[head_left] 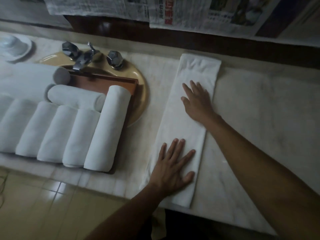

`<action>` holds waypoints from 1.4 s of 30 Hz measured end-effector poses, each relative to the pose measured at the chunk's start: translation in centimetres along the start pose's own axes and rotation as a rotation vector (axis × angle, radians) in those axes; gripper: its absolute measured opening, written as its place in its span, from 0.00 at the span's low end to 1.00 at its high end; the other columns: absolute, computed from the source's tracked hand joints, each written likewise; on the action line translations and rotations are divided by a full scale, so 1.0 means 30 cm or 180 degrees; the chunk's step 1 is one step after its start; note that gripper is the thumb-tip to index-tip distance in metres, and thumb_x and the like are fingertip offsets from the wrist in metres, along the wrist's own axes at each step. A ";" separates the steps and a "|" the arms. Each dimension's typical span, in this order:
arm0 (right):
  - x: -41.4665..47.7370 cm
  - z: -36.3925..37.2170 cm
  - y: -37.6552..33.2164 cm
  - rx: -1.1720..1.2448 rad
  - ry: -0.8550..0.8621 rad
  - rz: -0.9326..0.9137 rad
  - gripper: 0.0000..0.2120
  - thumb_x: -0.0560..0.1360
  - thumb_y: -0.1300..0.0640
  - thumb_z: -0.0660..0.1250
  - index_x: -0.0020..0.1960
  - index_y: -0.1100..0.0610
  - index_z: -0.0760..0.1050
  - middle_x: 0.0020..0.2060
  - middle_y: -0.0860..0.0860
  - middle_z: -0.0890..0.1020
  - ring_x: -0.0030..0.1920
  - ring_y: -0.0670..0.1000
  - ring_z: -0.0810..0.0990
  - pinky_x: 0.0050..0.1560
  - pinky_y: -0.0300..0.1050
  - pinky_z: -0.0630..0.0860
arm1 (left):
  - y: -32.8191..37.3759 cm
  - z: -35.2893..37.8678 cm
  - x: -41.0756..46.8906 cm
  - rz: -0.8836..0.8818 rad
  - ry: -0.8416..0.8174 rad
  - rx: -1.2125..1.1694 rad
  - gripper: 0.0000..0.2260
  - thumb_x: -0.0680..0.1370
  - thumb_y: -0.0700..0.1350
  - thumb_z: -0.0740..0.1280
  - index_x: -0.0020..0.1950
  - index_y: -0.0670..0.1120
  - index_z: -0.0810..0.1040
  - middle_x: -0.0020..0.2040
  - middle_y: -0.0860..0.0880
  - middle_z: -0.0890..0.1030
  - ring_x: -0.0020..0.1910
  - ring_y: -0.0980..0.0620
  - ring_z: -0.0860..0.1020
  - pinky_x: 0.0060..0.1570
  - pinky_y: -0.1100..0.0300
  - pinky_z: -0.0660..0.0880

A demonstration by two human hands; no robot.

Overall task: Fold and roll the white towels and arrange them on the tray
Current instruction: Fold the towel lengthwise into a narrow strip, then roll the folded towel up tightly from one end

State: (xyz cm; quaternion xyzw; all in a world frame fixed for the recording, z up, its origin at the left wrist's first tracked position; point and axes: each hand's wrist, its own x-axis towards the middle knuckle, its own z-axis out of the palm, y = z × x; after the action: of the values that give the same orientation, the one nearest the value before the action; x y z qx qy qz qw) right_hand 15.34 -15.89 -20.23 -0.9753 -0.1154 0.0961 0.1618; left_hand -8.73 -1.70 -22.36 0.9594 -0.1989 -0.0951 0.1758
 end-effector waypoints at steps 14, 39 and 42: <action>-1.145 0.241 -0.255 0.0644 0.0536 0.0434 0.20 0.78 0.52 0.69 0.69 0.54 0.78 0.74 0.53 0.72 0.73 0.55 0.69 0.73 0.51 0.70 | -0.185 -0.134 -0.379 0.0025 0.0627 -0.0693 0.20 0.78 0.46 0.70 0.69 0.47 0.74 0.68 0.45 0.73 0.66 0.44 0.72 0.65 0.50 0.71; -1.197 0.193 -0.282 0.0667 0.1026 0.0726 0.11 0.75 0.61 0.66 0.45 0.49 0.66 0.43 0.46 0.69 0.40 0.52 0.71 0.38 0.47 0.67 | -0.089 -0.190 -0.394 -0.0036 0.1193 -0.1119 0.09 0.72 0.31 0.73 0.46 0.44 0.82 0.46 0.50 0.77 0.41 0.52 0.77 0.41 0.61 0.73; -1.222 0.204 -0.274 0.0483 0.1079 0.0649 0.10 0.72 0.60 0.65 0.44 0.49 0.65 0.42 0.47 0.70 0.41 0.52 0.71 0.39 0.49 0.69 | -0.074 -0.159 -0.411 0.0208 0.1137 -0.0872 0.07 0.73 0.32 0.71 0.45 0.44 0.80 0.45 0.49 0.76 0.39 0.51 0.76 0.36 0.55 0.76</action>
State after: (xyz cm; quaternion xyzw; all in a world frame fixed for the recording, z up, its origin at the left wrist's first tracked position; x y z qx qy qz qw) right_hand -22.64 -15.91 -17.65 -0.9692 0.0202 -0.0450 0.2413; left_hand -17.89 6.77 -17.43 0.9212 -0.1808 0.0559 0.3399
